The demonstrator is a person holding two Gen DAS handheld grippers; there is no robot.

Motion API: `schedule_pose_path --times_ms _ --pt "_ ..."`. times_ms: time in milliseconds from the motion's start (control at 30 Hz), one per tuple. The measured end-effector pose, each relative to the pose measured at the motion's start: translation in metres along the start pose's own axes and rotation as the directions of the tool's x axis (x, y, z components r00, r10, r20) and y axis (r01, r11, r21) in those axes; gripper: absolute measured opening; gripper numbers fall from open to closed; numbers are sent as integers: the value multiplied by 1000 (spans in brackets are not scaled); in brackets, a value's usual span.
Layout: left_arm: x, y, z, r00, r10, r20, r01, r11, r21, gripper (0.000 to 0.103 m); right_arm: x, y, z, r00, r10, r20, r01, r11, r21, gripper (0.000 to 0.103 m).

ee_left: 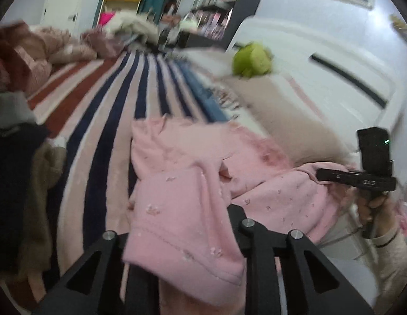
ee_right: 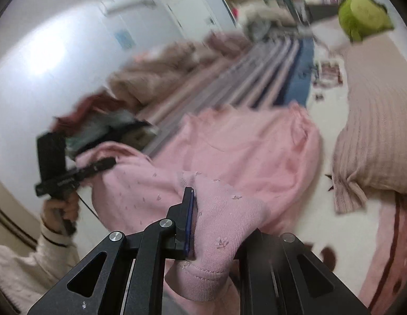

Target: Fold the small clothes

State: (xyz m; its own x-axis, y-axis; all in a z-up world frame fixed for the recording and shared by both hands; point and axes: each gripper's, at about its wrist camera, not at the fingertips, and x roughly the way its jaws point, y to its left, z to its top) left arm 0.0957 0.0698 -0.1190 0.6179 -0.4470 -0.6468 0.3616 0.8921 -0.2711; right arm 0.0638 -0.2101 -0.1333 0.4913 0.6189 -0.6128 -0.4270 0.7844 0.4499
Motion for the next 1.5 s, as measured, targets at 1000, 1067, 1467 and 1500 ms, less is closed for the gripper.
schedule_pose_path --times_ms 1000,1067,1467,1500 --pt "-25 17 -57 997 46 -57 -43 998 50 12 8 -6 -68 977 103 -184 -95 994 49 6" --pt "-30 13 -46 999 35 -37 -33 998 62 12 1 -4 -58 980 119 -157 -115 993 39 5" --pt "10 28 80 988 139 64 -144 985 98 4 11 -35 70 996 -92 -16 91 995 -30 3" --pt "29 37 101 979 196 59 -201 976 86 4 21 -42 84 993 -117 -17 117 993 -17 3"
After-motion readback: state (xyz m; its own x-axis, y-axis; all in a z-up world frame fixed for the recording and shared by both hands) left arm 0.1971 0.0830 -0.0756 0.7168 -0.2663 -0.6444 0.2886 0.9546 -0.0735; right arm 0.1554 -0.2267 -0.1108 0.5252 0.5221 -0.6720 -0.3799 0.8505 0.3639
